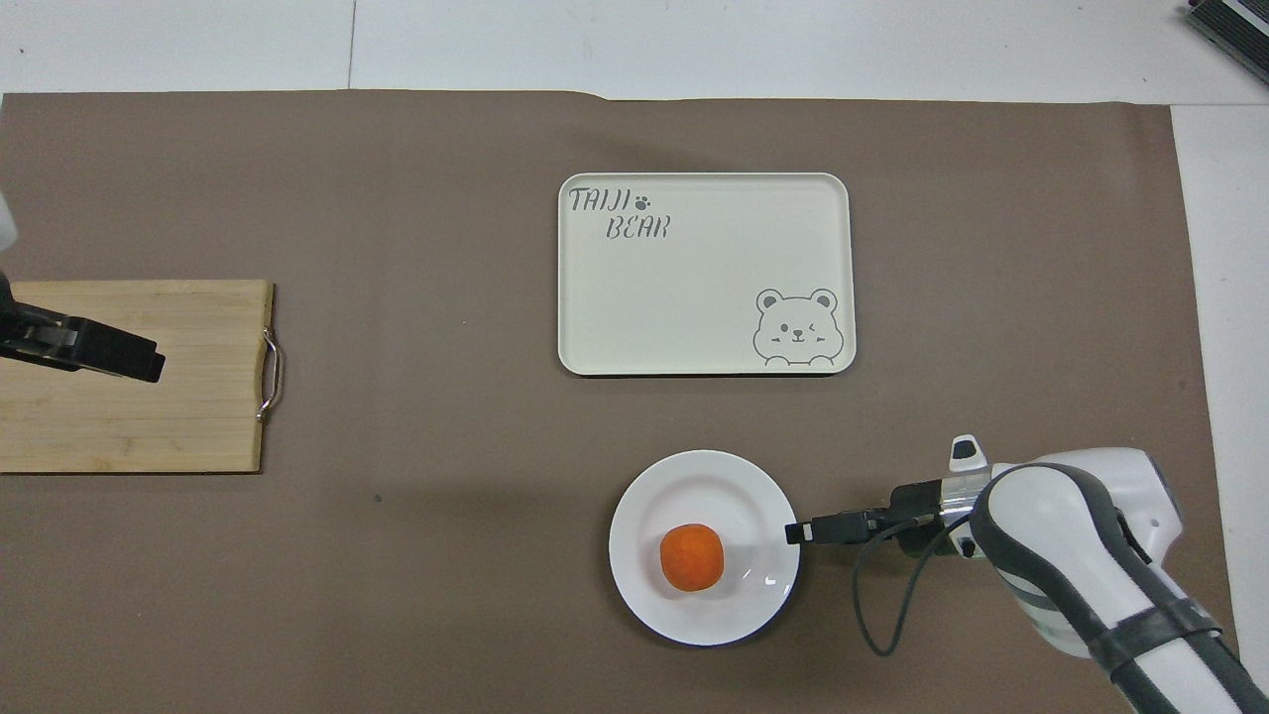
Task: Place orange and plate with both arms
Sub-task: 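Lower the right gripper onto the plate rim nearest it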
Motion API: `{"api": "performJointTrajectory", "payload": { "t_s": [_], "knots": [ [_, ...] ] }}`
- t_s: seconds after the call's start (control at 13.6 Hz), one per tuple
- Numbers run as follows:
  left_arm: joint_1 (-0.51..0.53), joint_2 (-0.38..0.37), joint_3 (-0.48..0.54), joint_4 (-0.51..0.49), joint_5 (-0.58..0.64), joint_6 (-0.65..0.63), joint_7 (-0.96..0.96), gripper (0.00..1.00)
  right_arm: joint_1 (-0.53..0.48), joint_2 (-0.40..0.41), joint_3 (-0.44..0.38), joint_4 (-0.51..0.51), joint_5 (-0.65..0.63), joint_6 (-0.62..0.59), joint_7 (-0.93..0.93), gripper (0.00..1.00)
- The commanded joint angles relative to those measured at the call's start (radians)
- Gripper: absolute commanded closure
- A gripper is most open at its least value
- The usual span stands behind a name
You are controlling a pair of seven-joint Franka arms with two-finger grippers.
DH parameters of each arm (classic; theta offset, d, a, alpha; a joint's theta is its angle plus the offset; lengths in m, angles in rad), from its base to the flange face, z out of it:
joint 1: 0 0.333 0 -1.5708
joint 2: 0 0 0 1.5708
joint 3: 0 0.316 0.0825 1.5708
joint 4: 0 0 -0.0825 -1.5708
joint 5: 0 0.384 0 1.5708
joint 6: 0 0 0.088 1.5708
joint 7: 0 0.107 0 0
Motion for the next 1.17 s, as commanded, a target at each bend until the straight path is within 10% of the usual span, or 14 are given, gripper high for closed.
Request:
{"api": "performJointTrajectory", "payload": {
  "t_s": [0.0, 0.59, 0.88, 1.1],
  "knots": [
    [0.013, -0.026, -0.008, -0.038, 0.009, 0.027, -0.002, 0.0, 0.049, -0.001, -0.002, -0.027, 0.072, 0.041, -0.043, 0.0],
    [0.013, -0.024, -0.008, -0.034, 0.007, 0.018, -0.002, 0.0, 0.106, -0.007, -0.002, -0.064, 0.136, 0.097, -0.055, 0.0],
    [0.013, -0.024, -0.008, -0.03, 0.007, 0.019, -0.001, 0.0, 0.106, -0.003, -0.002, -0.063, 0.136, 0.106, -0.058, 0.65],
    [0.008, -0.024, -0.008, -0.03, 0.007, 0.022, 0.004, 0.0, 0.106, -0.001, -0.002, -0.063, 0.136, 0.108, -0.056, 0.79]
  ]
}}
